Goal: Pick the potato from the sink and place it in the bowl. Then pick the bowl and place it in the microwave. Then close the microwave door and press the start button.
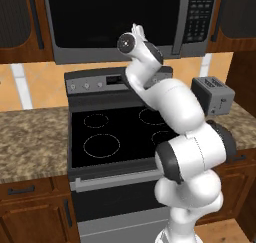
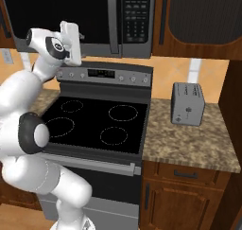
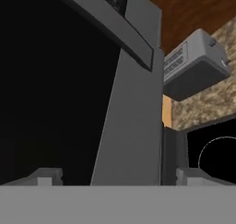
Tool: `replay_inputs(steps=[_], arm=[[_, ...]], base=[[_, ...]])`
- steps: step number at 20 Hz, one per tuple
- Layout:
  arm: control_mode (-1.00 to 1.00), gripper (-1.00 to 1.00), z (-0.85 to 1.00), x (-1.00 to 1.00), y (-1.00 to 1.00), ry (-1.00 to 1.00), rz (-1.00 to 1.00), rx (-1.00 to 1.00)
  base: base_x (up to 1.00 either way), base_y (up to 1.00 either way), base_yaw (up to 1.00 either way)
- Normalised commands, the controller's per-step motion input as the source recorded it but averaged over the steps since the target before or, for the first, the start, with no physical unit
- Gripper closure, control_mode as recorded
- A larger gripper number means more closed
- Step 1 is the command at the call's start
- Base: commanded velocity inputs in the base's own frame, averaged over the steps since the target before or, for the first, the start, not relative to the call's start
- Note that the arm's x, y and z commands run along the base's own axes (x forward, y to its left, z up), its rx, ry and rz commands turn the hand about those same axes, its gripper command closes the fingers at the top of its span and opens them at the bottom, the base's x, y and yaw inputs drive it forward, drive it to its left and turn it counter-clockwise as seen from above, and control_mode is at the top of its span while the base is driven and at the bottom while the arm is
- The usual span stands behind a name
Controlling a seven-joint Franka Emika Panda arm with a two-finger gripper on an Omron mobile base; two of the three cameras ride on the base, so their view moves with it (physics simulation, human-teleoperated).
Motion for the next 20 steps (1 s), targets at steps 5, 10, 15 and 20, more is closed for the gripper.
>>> replay_inputs(steps=[5,10,15,20], arm=[[-1.0,-1.0,-0.36,0.64,-0.05,0.0,0.05,-0.01],[-1.0,-1.0,-0.04,-0.03,-0.13,-0.04,0.13,0.01],[-1.0,-1.0,0.05,-0.96,-0.49,-0.28,0.26,0.17],[-1.0,-1.0,0.09,-1.0,-0.8,-0.17,0.27,0.27]], base=[[0.0,0.0,0.0],[0.0,0.0,0.0],[0.0,0.0,0.0],[0.0,0.0,0.0]])
